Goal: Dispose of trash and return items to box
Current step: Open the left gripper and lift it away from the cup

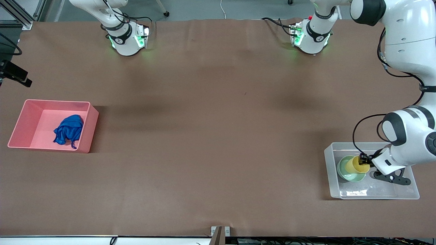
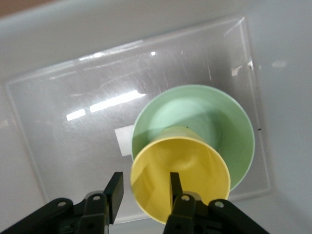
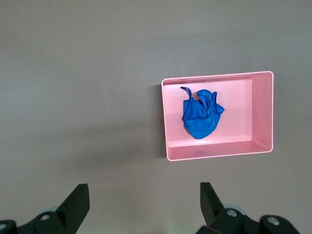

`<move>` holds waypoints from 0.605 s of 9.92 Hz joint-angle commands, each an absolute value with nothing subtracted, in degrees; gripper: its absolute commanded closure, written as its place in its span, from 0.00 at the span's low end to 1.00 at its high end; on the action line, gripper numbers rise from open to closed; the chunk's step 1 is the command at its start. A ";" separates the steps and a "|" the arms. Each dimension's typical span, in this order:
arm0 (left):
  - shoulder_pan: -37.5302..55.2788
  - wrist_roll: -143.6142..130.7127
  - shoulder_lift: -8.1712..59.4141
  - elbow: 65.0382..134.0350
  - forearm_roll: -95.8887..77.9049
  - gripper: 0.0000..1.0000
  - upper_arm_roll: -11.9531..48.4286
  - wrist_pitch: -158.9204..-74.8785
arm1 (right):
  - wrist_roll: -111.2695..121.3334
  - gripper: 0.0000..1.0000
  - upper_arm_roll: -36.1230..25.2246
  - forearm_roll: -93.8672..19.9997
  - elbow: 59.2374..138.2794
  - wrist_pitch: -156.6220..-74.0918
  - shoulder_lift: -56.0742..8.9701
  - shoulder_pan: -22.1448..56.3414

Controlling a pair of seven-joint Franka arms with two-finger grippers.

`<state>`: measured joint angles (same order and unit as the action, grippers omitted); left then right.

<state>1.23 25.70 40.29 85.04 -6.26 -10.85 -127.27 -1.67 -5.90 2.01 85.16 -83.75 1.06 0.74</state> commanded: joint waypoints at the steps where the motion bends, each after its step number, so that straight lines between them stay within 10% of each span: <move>1: 1.67 25.22 35.37 86.39 -6.06 0.24 -10.46 -126.92 | -1.23 0.00 -6.42 1.41 84.81 -83.14 1.14 1.14; 3: 1.76 24.62 24.67 92.07 -5.71 0.00 -8.97 -125.95 | -1.23 0.00 -6.50 1.41 84.90 -83.23 1.14 1.05; 6: 1.50 14.00 7.35 102.97 -5.10 0.00 -6.07 -122.20 | -1.23 0.00 -6.50 1.41 84.90 -83.14 1.14 1.23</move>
